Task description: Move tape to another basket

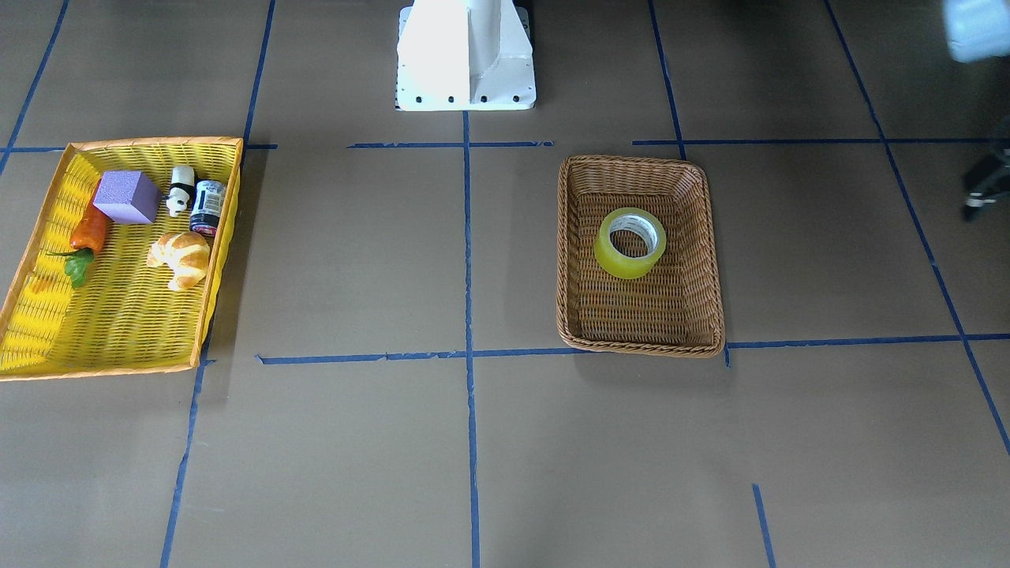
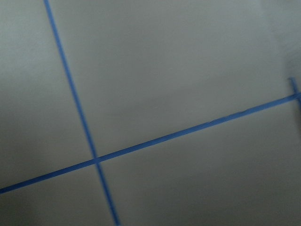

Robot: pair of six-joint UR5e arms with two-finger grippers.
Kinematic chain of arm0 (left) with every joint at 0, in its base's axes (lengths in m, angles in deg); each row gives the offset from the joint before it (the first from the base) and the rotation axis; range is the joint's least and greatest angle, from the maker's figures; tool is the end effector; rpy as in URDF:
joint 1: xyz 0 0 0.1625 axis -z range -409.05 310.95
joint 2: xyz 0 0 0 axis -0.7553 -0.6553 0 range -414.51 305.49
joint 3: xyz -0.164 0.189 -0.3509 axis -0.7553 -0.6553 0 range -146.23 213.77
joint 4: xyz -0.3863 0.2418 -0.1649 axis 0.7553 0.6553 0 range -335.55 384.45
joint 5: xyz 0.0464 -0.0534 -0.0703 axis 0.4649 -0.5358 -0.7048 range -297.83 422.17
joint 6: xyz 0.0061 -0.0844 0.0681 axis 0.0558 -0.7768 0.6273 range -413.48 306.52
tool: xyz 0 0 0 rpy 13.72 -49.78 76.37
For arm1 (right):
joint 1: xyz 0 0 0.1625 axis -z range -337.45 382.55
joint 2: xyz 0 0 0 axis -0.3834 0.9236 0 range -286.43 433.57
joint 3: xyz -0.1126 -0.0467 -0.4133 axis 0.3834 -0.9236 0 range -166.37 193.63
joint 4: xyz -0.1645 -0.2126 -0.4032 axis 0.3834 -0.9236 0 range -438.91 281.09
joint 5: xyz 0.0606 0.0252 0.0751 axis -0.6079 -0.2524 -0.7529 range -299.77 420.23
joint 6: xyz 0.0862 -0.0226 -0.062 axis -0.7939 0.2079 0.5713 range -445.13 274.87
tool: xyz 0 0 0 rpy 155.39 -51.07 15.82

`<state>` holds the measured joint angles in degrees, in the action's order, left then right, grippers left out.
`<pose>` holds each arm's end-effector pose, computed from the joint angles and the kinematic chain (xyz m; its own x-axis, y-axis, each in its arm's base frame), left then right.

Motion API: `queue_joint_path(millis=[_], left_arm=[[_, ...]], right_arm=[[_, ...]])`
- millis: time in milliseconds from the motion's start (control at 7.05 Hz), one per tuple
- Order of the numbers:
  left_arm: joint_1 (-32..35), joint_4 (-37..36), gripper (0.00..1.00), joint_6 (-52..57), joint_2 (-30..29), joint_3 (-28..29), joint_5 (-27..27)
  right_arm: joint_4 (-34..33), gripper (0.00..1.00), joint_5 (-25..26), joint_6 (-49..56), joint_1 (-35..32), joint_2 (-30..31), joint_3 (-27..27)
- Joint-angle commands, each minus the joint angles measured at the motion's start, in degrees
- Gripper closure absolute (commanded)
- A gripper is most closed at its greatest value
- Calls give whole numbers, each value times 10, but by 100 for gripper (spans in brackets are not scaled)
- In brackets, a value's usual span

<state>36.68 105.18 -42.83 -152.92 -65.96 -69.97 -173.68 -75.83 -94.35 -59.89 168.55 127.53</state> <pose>-0.0144 -0.6196 0.5078 0.7056 0.3378 -0.6229 -0.2076 0.9390 0.2741 -0.0137 -0.5212 0.4895 0.6765 -0.1083 0.7284 0.0196 0.9914 0.1293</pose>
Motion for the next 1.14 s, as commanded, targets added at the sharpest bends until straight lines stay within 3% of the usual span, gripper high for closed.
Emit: queue_joint_path(millis=[0,284,426,994], left_arm=[[70,-47,0,115,-1,74,-17],[75,-75,0,108,1,81,-28],[75,-87,0,104,4,82,-49],[72,-92,0,95,22,84,-49]], right_arm=[[-56,0,2,121,-44,72,15],[-52,0,29,117,-47,83,-6],[-49,0,24,113,-46,82,-22],[-48,0,18,117,-39,78,-31]])
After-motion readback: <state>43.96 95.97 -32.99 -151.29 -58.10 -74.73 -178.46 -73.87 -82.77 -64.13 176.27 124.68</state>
